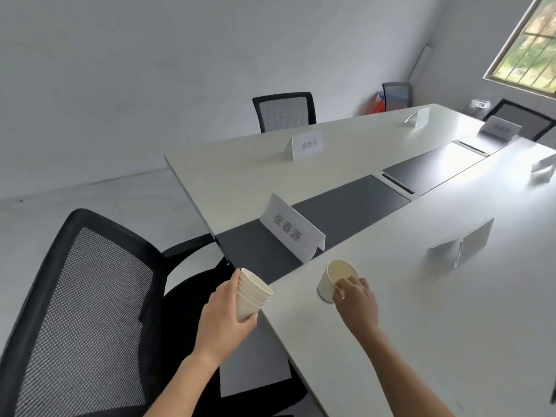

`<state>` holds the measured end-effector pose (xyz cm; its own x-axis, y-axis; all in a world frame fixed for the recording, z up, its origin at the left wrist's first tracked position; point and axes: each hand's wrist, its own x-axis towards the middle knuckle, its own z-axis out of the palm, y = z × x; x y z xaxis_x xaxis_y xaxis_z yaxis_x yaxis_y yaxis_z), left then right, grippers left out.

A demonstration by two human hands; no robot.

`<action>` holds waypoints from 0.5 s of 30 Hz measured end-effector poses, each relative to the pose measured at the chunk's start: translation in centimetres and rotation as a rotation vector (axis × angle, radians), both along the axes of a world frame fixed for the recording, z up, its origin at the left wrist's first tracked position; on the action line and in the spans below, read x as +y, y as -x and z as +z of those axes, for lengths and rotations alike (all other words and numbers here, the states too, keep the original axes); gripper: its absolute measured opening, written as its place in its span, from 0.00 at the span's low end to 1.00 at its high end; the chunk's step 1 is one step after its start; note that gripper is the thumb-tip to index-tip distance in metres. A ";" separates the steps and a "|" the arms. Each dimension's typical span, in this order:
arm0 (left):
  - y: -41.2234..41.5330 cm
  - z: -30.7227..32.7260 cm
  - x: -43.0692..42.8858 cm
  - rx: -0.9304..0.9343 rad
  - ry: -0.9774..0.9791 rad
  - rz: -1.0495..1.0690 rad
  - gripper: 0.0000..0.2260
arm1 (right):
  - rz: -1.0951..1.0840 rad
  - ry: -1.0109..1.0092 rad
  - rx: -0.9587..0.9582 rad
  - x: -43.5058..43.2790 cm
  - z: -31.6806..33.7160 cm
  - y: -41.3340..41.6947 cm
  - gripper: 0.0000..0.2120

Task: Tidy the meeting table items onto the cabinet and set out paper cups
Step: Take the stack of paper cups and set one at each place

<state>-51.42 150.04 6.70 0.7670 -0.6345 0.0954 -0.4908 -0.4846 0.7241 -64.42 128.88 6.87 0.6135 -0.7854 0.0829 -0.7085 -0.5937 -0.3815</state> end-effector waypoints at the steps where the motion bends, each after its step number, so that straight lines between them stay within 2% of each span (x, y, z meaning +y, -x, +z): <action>1: -0.3 0.0 0.2 -0.003 0.003 0.009 0.38 | 0.014 0.029 0.013 0.1 -0.6 -0.2 0.07; 8: -1.1 -0.6 0.8 -0.027 -0.015 -0.012 0.38 | 0.080 0.084 0.101 1.1 -2.3 -0.5 0.06; 10: -1.1 -0.6 0.5 -0.032 -0.017 -0.048 0.38 | 0.096 0.113 0.085 1.4 -1.7 -0.3 0.12; 12: -0.9 -0.5 0.2 -0.031 -0.013 -0.092 0.38 | 0.108 0.171 0.026 2.1 -1.0 0.1 0.18; 15: -0.3 -0.8 -0.5 -0.020 -0.002 -0.191 0.39 | 0.108 0.129 -0.138 4.2 0.4 0.8 0.15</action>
<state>-51.08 149.57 5.93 0.6307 -0.7684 0.1081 -0.5886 -0.3829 0.7120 -65.21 133.13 7.29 0.6694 -0.6930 0.2679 -0.5841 -0.7137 -0.3867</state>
